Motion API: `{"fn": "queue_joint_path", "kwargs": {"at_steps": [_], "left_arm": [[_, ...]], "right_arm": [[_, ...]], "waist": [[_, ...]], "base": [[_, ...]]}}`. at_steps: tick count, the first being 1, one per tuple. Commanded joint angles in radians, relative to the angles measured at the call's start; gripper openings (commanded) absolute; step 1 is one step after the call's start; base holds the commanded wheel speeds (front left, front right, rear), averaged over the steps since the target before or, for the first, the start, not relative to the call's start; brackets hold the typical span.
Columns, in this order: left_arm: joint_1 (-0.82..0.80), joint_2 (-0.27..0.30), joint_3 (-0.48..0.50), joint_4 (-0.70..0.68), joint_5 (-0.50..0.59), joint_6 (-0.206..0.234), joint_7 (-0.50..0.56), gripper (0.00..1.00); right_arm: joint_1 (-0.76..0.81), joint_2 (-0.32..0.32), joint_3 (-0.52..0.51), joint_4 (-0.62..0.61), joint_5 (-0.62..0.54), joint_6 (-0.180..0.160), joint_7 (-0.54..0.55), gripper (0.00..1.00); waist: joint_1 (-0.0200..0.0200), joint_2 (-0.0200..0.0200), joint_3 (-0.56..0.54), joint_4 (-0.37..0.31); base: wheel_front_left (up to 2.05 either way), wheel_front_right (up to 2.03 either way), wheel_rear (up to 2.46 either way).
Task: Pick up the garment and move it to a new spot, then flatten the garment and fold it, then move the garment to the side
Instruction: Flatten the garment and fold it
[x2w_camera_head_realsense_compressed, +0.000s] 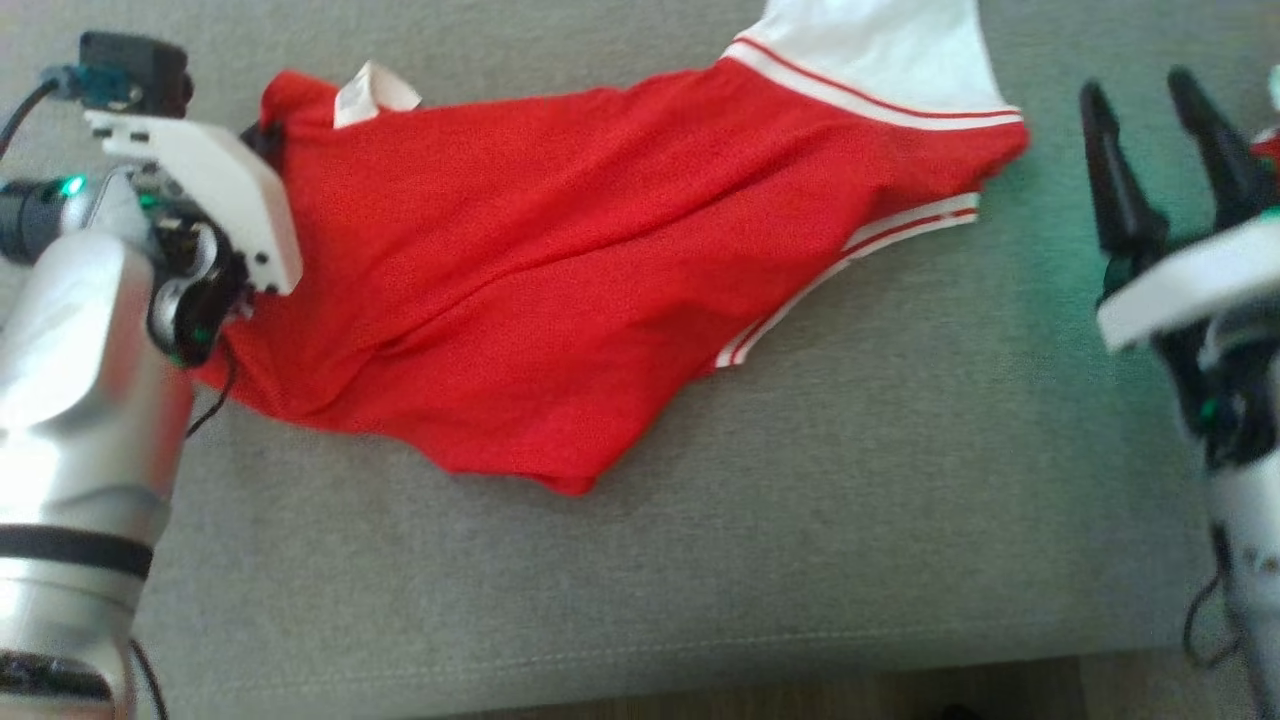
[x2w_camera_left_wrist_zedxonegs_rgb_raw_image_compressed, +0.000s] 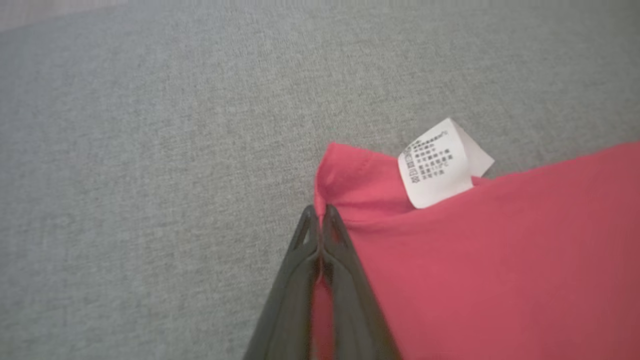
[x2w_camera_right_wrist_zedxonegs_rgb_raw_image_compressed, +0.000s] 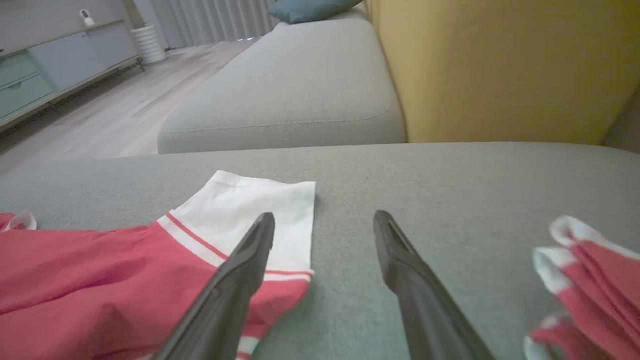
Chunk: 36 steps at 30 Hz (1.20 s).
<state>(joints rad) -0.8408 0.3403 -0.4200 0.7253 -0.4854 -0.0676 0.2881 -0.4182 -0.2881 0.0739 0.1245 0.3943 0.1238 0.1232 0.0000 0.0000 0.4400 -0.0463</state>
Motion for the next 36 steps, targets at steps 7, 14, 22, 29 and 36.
{"fn": "queue_joint_path", "kwargs": {"at_steps": [7, 14, 22, 29, 36], "left_arm": [[-0.103, -0.017, 0.002, -0.037, 0.014, 0.004, -0.056, 0.0], [-0.142, -0.056, -0.019, -0.017, 0.017, -0.005, -0.095, 0.0], [-0.17, -0.078, -0.031, 0.01, 0.016, -0.011, -0.129, 0.0], [-0.183, -0.09, -0.034, 0.038, 0.008, -0.017, -0.175, 0.0], [-0.171, -0.079, 0.006, 0.033, -0.012, 0.002, -0.307, 0.0]], "right_arm": [[-0.292, -0.113, 0.105, 0.191, 0.102, 0.007, 0.118, 1.0], [-0.472, -0.167, 0.209, 0.404, 0.168, 0.007, 0.205, 1.0], [-0.578, -0.194, 0.34, 0.525, 0.226, 0.007, 0.236, 1.0], [-0.622, -0.223, 0.458, 0.574, 0.312, 0.007, 0.248, 0.0], [-0.57, -0.274, 0.477, 0.516, 0.385, 0.007, -0.047, 0.0]], "waist": [[0.0, 0.0, 0.078, 0.089], [0.0, 0.0, 0.106, 0.129], [0.0, 0.0, 0.125, 0.145], [0.0, 0.0, 0.121, 0.149], [0.0, 0.0, 0.05, 0.137]], "base": [[0.0, 0.0, 0.0], [0.0, 0.0, 0.0], [0.0, 0.0, 0.0], [0.0, 0.0, 0.0], [0.0, 0.0, 0.0]]}}
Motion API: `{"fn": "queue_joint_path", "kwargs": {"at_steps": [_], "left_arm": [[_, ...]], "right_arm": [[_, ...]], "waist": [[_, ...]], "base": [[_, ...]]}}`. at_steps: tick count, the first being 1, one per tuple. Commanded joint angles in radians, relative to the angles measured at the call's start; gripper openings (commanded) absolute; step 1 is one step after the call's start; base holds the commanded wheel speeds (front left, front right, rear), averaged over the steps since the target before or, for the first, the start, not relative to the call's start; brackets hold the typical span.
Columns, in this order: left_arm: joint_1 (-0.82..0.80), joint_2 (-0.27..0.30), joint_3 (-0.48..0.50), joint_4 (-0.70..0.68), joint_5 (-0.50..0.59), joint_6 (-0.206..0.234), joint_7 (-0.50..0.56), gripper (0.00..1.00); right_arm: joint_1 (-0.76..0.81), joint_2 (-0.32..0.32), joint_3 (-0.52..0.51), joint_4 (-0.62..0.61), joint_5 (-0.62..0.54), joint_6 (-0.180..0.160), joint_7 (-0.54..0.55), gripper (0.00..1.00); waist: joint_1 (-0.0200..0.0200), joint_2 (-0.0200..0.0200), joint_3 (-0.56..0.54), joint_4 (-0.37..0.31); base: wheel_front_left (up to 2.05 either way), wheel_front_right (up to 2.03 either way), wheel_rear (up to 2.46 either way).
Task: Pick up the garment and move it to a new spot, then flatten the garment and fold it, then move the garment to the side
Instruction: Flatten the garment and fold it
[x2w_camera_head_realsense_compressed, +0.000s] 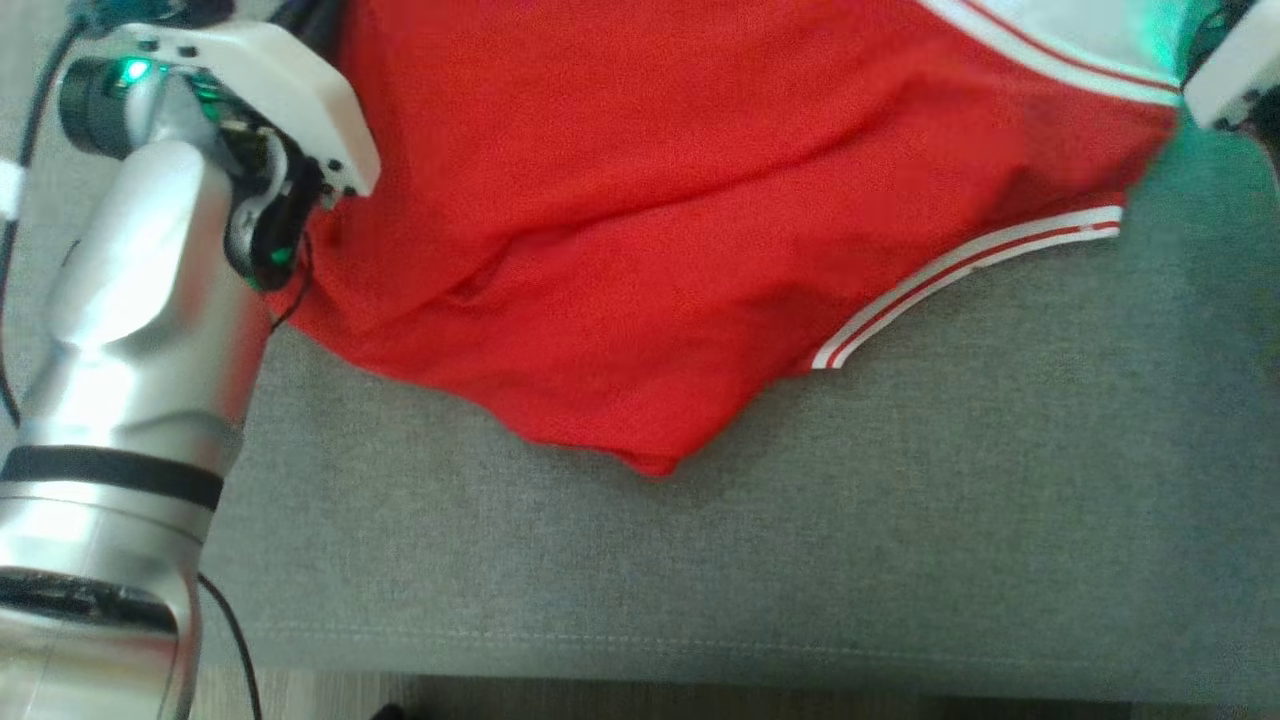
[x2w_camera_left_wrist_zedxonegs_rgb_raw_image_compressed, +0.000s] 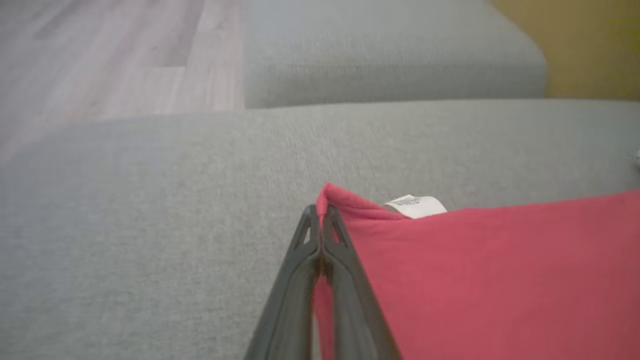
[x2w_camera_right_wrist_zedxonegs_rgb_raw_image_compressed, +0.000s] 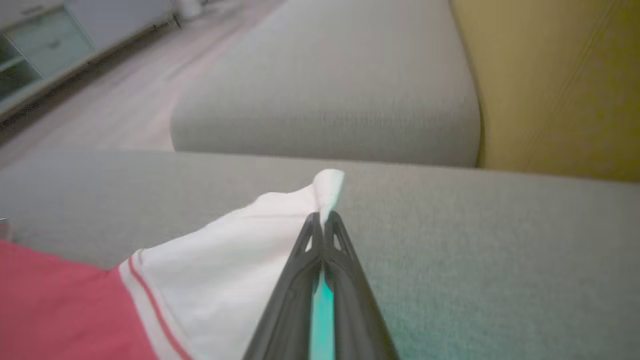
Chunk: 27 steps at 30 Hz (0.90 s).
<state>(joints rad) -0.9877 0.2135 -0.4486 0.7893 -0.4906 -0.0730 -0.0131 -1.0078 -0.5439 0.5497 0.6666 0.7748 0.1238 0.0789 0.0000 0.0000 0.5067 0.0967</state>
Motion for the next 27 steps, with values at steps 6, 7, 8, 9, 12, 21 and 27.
{"fn": "queue_joint_path", "kwargs": {"at_steps": [6, 7, 8, 9, 12, 21, 27], "left_arm": [[0.009, 0.076, 0.074, -0.111, -0.016, 0.046, -0.1, 0.0], [0.016, 0.082, 0.079, -0.133, -0.016, 0.053, -0.11, 0.0], [0.025, 0.089, 0.083, -0.158, -0.015, 0.06, -0.118, 0.0], [0.034, 0.095, 0.087, -0.186, -0.015, 0.066, -0.123, 0.0], [0.066, 0.119, 0.099, -0.286, -0.015, 0.088, -0.128, 0.0], [0.129, 0.209, 0.13, -0.679, -0.002, 0.166, -0.034, 0.0], [0.114, 0.262, 0.143, -0.852, 0.013, 0.199, 0.054, 0.0]], "right_arm": [[0.074, -0.072, -0.033, -0.131, -0.007, 0.007, -0.186, 0.0], [0.082, -0.08, -0.045, -0.155, -0.014, 0.007, -0.205, 0.0], [0.088, -0.087, -0.06, -0.179, -0.025, 0.007, -0.22, 0.0], [0.095, -0.094, -0.076, -0.207, -0.036, 0.007, -0.231, 0.0], [0.115, -0.108, -0.134, -0.309, -0.083, 0.007, -0.241, 0.0], [0.185, -0.089, -0.381, -0.684, -0.222, 0.007, -0.091, 0.0], [0.176, -0.074, -0.483, -0.843, -0.256, 0.007, 0.039, 0.0]], "waist": [[0.0, 0.0, -0.104, -0.034], [0.0, 0.0, -0.12, -0.04], [0.0, 0.0, -0.135, -0.045], [0.0, 0.0, -0.15, -0.05], [0.0, 0.0, -0.198, -0.066], [0.0, 0.0, -0.306, -0.094], [0.0, 0.0, -0.341, -0.108]], "base": [[0.0, 0.0, 0.0], [0.0, 0.0, 0.0], [0.0, 0.0, 0.0], [0.0, 0.0, 0.0], [0.0, 0.0, 0.0], [0.0, 0.0, 0.0], [0.0, 0.0, 0.0]]}}
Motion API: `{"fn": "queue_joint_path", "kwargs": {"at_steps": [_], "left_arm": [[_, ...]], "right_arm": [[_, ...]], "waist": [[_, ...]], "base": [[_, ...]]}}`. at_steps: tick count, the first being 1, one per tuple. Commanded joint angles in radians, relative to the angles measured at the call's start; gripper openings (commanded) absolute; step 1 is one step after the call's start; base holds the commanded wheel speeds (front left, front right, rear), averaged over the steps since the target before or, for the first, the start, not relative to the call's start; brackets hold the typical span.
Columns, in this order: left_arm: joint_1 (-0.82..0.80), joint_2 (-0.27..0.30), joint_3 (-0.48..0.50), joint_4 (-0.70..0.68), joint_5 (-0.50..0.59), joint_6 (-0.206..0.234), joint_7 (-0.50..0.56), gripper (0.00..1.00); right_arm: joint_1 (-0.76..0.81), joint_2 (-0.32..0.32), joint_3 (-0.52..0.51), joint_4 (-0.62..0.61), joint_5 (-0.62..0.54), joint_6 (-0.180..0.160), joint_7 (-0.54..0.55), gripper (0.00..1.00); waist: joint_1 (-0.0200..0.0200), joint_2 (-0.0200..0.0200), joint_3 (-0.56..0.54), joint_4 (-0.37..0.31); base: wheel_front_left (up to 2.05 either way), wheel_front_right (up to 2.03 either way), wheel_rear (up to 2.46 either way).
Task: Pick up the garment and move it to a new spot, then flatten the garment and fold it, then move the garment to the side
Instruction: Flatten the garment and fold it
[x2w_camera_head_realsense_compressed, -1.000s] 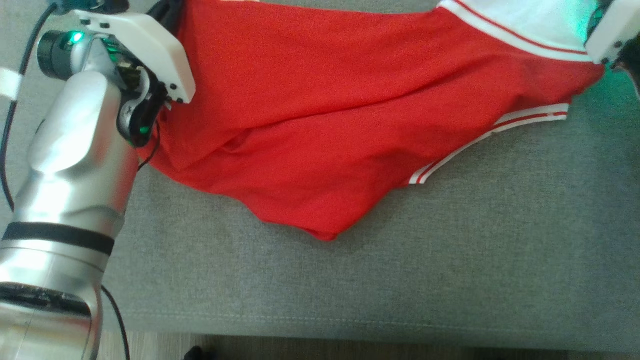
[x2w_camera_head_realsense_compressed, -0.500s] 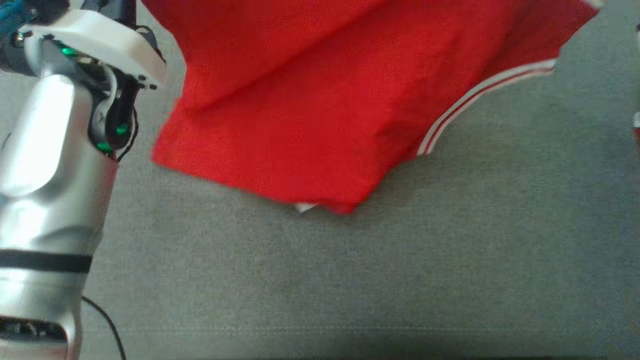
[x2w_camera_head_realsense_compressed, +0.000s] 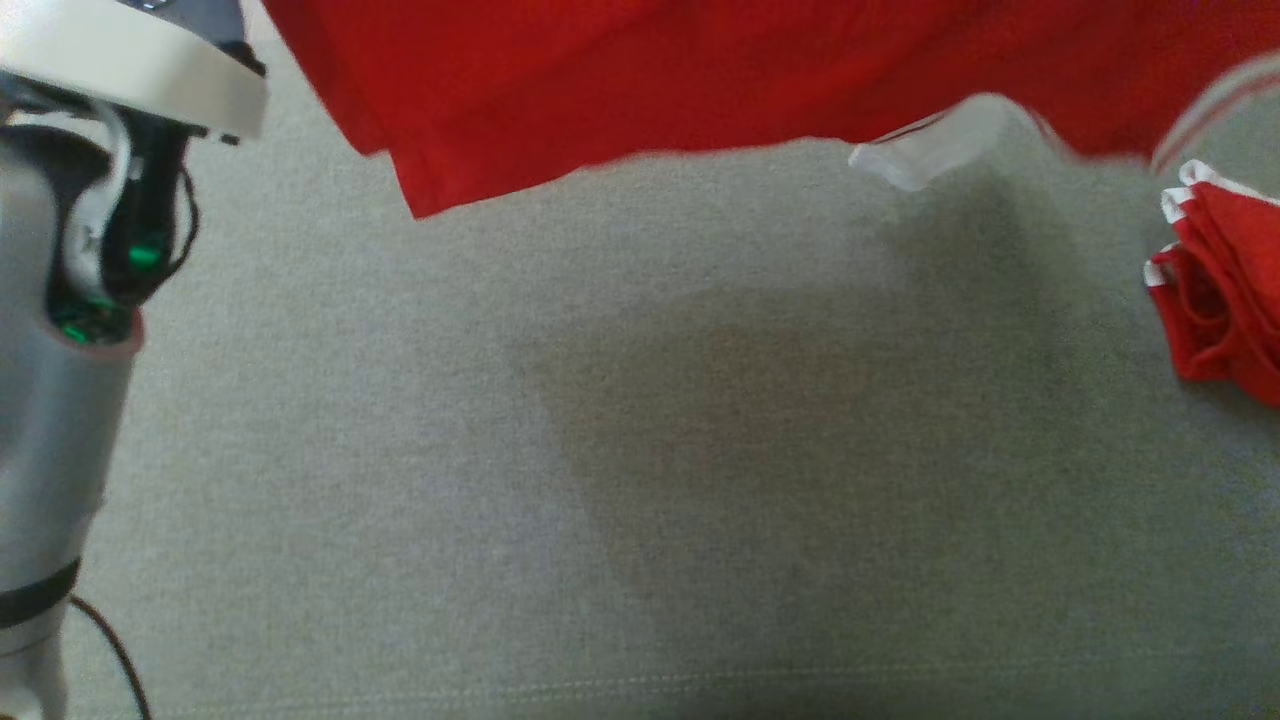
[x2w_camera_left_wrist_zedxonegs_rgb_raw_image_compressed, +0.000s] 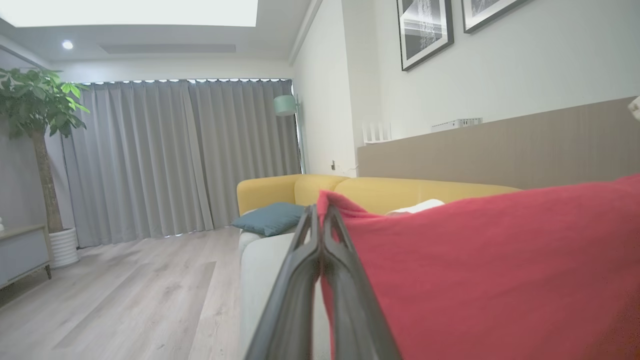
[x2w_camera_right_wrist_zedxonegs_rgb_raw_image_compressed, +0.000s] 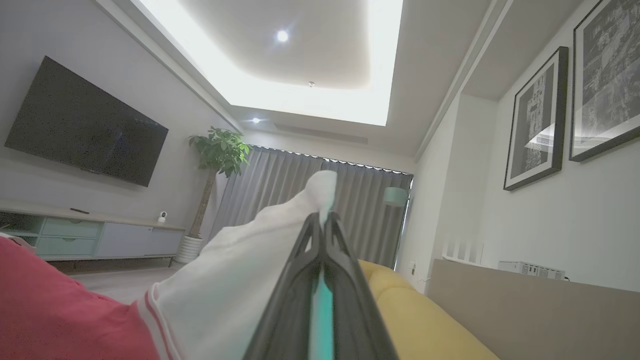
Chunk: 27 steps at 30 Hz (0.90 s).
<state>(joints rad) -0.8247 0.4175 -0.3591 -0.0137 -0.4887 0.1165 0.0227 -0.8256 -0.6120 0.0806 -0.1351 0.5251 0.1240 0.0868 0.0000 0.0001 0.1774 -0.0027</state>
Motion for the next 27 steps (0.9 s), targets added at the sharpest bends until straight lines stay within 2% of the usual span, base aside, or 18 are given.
{"fn": "queue_joint_path", "kwargs": {"at_steps": [1, 8, 15, 21, 27], "left_arm": [[-0.052, 0.063, 0.057, -0.066, 0.012, 0.015, 0.028, 0.0], [-0.079, 0.08, 0.064, -0.112, 0.013, 0.03, 0.074, 0.0], [-0.126, 0.065, 0.036, -0.054, 0.005, 0.019, 0.11, 0.0], [-0.2, 0.004, 0.0, 0.138, -0.003, -0.003, 0.092, 0.0], [-0.345, -0.062, 0.001, 0.423, 0.019, -0.021, -0.053, 0.0]], "right_arm": [[-0.014, -0.003, -0.02, -0.057, -0.006, 0.007, 0.046, 0.0], [-0.065, -0.003, -0.03, -0.071, 0.017, 0.007, 0.118, 0.0], [-0.124, -0.005, 0.02, 0.05, 0.079, 0.007, 0.153, 0.0], [-0.204, 0.021, 0.133, 0.225, 0.119, 0.007, 0.125, 0.0], [-0.387, 0.078, 0.266, 0.431, 0.128, 0.007, 0.01, 0.0]], "waist": [[0.0, -0.0001, -0.016, -0.011], [0.0, -0.0001, -0.026, -0.022], [0.0, -0.0001, 0.005, -0.024], [0.0, -0.0001, 0.057, -0.021], [0.0, -0.0001, 0.096, -0.023]], "base": [[0.0, 0.0, 0.0], [0.0, 0.0, 0.0], [0.0, 0.0, 0.0], [0.0, 0.0, 0.0], [0.0, 0.0, 0.0]]}}
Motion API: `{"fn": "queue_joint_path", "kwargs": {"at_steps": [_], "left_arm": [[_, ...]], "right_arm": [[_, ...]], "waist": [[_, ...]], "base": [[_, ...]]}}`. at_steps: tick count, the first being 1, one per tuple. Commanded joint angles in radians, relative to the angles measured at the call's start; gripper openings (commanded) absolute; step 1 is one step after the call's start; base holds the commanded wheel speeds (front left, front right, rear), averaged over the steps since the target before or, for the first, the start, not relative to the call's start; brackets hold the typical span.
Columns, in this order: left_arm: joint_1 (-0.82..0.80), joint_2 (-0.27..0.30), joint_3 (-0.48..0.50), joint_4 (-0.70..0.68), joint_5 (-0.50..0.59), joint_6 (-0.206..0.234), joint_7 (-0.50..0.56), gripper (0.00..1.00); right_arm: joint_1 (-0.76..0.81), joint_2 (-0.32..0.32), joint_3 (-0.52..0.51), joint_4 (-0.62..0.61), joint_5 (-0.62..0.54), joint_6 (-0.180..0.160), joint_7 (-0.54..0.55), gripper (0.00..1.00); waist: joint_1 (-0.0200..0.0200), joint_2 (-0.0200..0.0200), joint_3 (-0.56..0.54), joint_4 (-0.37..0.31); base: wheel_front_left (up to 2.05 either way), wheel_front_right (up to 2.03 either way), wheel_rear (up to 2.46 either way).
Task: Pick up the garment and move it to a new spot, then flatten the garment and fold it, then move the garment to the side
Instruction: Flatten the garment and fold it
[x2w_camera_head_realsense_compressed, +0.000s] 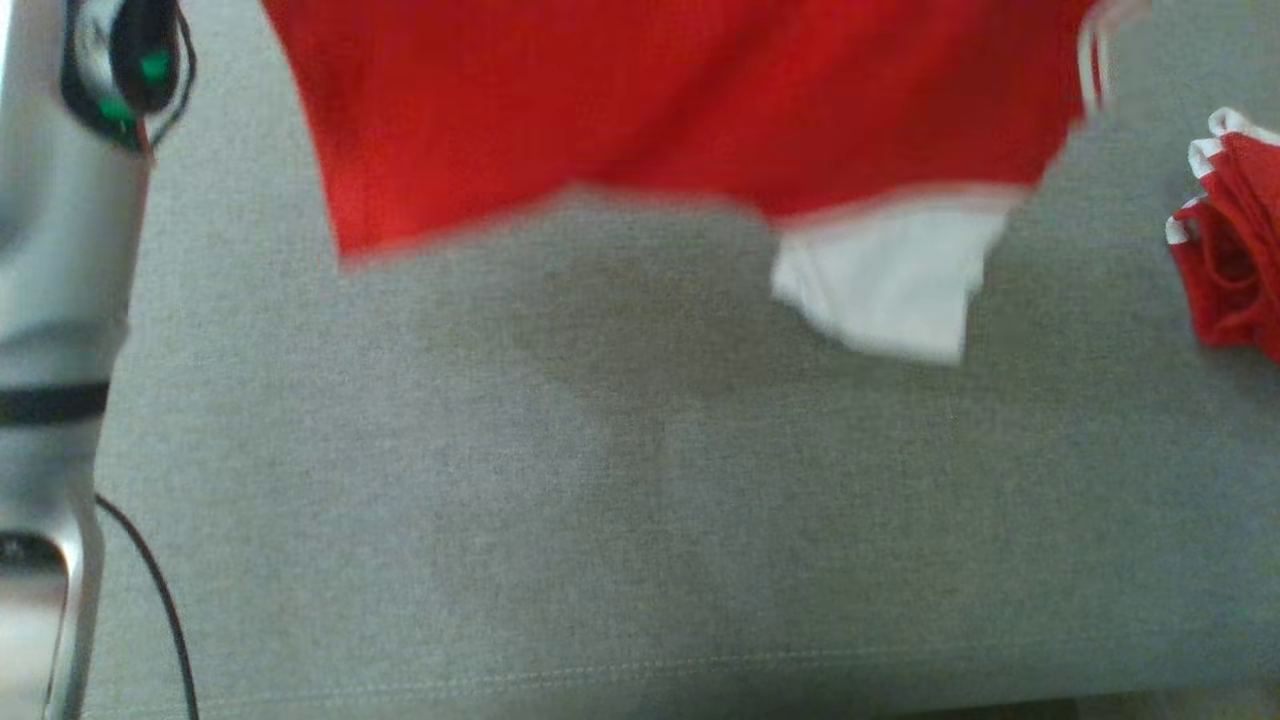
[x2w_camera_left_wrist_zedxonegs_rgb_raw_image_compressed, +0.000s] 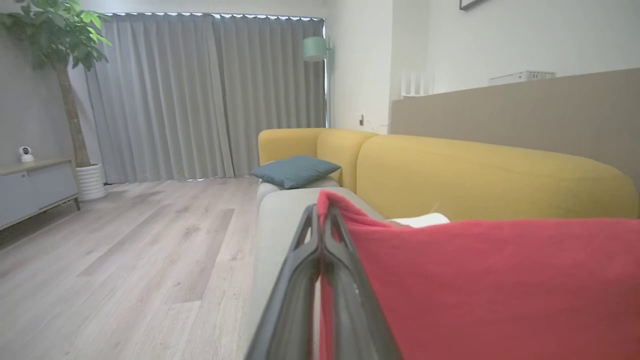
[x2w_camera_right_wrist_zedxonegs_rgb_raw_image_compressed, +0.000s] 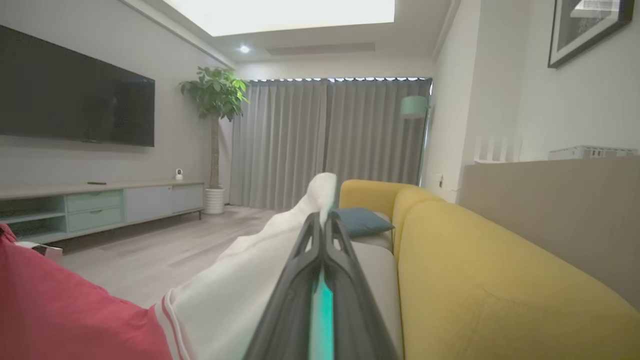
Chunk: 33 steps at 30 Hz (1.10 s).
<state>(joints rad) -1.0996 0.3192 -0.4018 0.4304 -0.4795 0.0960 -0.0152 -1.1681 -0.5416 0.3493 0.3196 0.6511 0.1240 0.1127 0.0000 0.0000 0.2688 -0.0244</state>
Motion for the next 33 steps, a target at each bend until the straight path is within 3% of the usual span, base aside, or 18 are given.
{"fn": "queue_joint_path", "kwargs": {"at_steps": [1, 5, 12, 19, 27, 33], "left_arm": [[-0.098, 0.03, 0.046, 0.022, 0.017, -0.001, -0.048, 0.0], [-0.203, 0.0, 0.06, 0.175, 0.027, -0.013, -0.169, 0.0], [-0.281, -0.054, 0.059, 0.399, 0.029, -0.042, -0.233, 0.0], [-0.203, -0.108, 0.08, 0.596, -0.002, -0.067, -0.245, 0.0], [-0.121, -0.14, 0.095, 0.684, -0.001, -0.081, -0.246, 0.0], [-0.065, -0.14, 0.102, 0.7, 0.017, -0.084, -0.246, 0.0]], "right_arm": [[-0.082, 0.019, 0.017, 0.01, 0.001, 0.007, -0.045, 0.0], [-0.214, 0.07, 0.085, 0.149, -0.009, 0.007, -0.16, 0.0], [-0.302, 0.155, 0.246, 0.365, 0.061, 0.007, -0.251, 0.0], [-0.222, 0.201, 0.412, 0.495, 0.182, 0.007, -0.28, 0.0], [-0.122, 0.211, 0.507, 0.583, 0.261, 0.007, -0.341, 0.0], [-0.041, 0.207, 0.521, 0.591, 0.3, 0.007, -0.372, 0.0]], "waist": [[0.0, 0.0, 0.01, -0.005], [0.0, 0.0, 0.025, -0.011], [0.0, 0.0, 0.089, -0.018], [0.0, 0.0, 0.155, -0.019], [0.0, 0.0, 0.199, -0.019], [0.0, 0.0, 0.2, -0.024]], "base": [[0.0, 0.0, 0.0], [0.0, 0.0, 0.0], [0.0, 0.0, 0.0], [0.0, 0.0, 0.0], [0.0, 0.0, 0.0], [0.0, 0.0, 0.0]]}}
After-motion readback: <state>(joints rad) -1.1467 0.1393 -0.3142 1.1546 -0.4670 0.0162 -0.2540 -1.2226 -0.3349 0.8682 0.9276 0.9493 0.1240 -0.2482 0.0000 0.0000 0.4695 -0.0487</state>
